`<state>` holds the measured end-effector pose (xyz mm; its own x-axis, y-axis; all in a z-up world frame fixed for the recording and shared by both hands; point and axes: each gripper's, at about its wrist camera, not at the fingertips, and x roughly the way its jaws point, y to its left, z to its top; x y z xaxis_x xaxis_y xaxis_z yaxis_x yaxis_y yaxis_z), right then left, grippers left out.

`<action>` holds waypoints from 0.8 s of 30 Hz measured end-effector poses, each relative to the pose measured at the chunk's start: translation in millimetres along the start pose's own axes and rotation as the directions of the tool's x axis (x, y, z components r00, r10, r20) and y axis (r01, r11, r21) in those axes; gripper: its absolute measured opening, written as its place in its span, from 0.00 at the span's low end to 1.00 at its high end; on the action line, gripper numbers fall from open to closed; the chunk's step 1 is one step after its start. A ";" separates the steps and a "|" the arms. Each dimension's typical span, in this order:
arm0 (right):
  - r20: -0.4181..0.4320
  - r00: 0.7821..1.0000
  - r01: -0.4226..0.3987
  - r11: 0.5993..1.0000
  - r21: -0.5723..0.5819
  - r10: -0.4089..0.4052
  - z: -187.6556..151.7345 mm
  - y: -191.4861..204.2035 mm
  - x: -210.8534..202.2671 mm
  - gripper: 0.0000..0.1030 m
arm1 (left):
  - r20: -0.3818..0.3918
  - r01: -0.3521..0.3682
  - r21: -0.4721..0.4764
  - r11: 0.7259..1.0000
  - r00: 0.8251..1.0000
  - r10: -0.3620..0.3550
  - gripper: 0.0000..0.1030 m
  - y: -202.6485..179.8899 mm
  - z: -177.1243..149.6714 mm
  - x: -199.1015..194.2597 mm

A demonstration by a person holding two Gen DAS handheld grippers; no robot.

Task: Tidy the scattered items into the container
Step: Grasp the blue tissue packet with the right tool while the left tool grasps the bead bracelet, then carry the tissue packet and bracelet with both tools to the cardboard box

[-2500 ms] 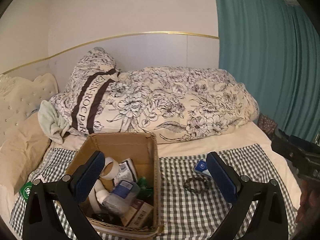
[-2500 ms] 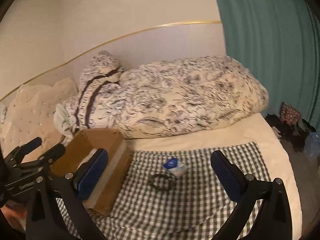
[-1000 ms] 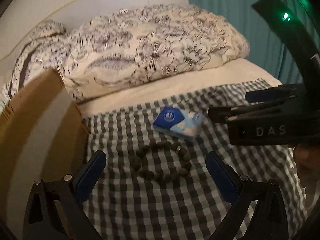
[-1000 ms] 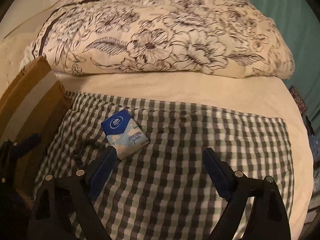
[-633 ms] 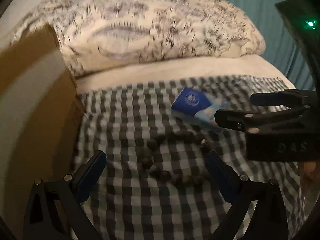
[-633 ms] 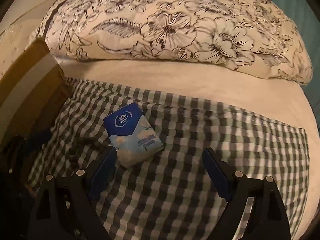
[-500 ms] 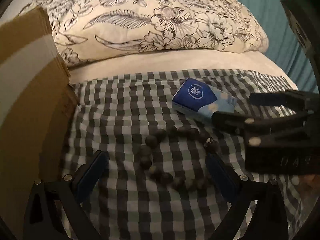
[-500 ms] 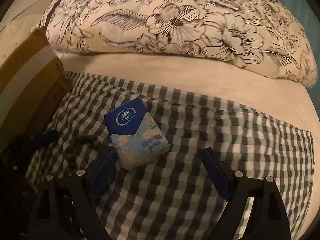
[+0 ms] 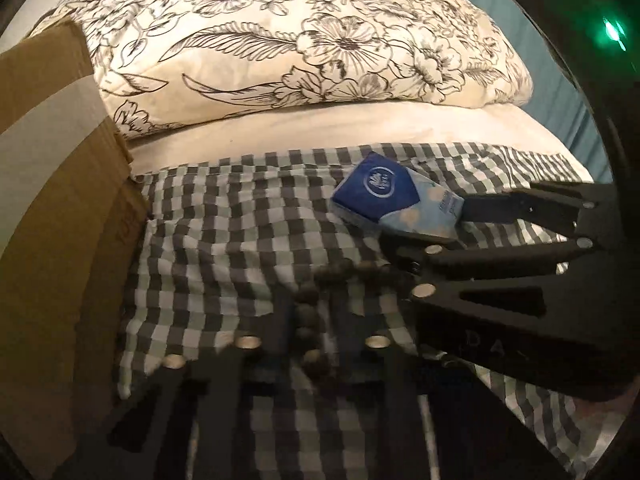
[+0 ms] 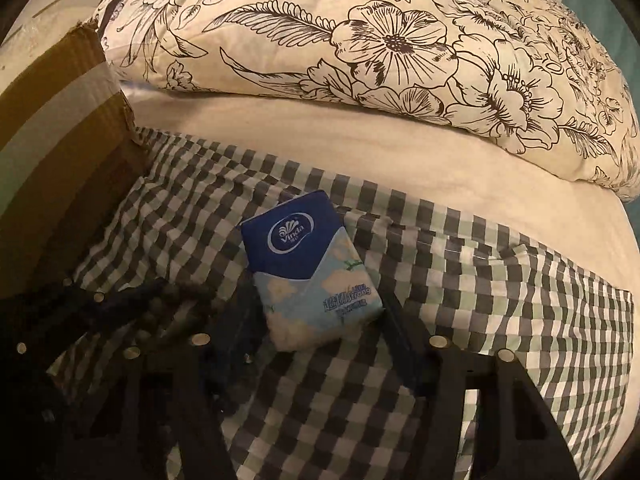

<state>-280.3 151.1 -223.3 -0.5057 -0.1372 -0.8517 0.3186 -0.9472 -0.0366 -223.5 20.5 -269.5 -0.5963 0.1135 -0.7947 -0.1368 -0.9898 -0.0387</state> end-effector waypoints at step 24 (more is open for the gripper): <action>0.134 0.991 -0.005 0.980 0.199 -0.022 -10.5 -28.5 -119.9 0.55 | 0.095 0.014 0.010 1.000 0.995 -0.015 0.10 -13.0 15.4 -89.4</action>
<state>-220.3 197.5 -125.6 -0.6157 -0.1534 -0.7729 0.1547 -0.9853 0.0724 -180.6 24.6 -188.7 -0.6665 0.1356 -0.7330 -0.1532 -0.9873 -0.0433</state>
